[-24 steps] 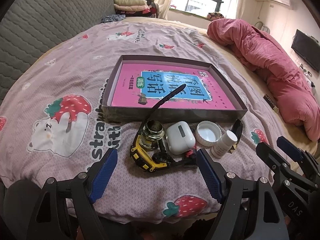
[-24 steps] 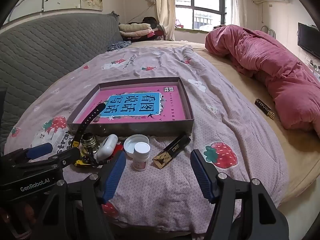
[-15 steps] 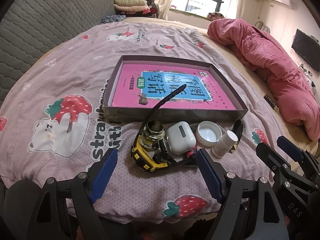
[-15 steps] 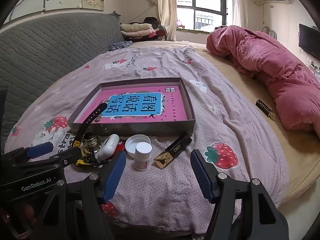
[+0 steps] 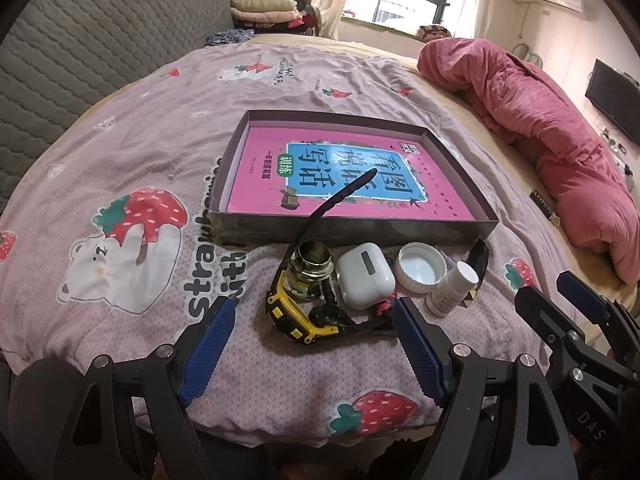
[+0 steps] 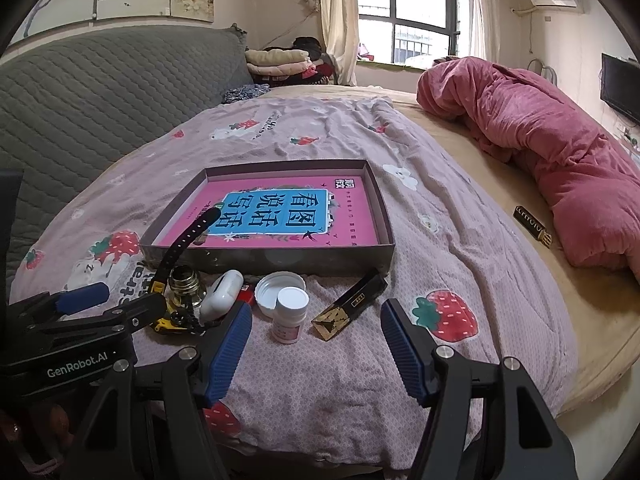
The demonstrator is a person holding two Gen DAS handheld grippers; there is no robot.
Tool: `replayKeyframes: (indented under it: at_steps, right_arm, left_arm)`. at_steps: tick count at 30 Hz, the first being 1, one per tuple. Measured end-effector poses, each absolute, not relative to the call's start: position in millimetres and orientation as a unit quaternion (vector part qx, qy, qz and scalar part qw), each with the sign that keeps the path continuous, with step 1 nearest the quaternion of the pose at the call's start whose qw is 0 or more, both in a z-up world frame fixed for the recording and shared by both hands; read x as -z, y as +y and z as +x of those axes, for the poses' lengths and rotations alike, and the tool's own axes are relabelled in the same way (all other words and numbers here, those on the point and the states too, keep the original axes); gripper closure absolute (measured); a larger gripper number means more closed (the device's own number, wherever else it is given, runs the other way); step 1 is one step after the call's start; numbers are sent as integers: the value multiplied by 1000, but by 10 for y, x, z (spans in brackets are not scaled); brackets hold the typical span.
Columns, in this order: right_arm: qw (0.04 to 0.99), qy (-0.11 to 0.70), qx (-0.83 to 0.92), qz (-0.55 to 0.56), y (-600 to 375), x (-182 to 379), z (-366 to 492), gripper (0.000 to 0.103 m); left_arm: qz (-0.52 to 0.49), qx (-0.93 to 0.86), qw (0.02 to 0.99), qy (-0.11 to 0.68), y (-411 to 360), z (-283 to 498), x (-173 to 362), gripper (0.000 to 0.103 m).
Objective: Organize rigid objects
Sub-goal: 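Move left tool toward the yellow watch while right tool approaches the white pill bottle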
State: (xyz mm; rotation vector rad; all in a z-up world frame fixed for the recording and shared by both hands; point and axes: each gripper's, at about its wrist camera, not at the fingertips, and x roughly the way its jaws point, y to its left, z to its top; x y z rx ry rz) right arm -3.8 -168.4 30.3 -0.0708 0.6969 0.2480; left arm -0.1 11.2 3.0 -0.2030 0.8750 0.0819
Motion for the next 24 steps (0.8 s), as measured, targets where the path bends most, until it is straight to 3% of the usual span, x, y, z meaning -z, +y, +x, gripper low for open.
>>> replayKeyframes:
  at_steps: [24]
  right_arm:
    - [930, 339, -140, -24, -1669, -272, -39, 37]
  left_arm:
    - [-132, -80, 878, 454, 463, -59, 120, 21]
